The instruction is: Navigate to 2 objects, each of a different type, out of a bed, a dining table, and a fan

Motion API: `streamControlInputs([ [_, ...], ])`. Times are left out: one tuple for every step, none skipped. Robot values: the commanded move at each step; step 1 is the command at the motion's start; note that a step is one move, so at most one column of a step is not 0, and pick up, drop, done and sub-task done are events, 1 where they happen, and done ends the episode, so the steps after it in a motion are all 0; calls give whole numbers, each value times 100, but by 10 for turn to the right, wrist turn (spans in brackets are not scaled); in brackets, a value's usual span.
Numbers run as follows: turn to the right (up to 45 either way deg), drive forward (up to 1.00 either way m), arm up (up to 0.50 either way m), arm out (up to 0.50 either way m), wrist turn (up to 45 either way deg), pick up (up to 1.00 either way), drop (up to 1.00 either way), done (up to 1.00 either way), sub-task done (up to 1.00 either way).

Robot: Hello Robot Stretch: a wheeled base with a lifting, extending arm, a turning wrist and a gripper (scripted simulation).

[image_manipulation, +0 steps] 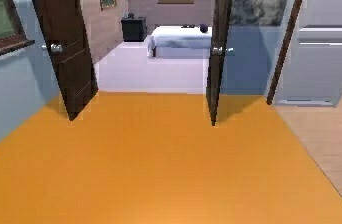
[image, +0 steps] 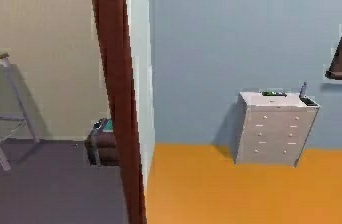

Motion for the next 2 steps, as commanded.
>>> streamControlInputs([
  [0, 30, 0, 0, 0, 0, 0, 0, 0],
  [-450, 0, 0, 0, 0, 0, 0, 0, 0],
])
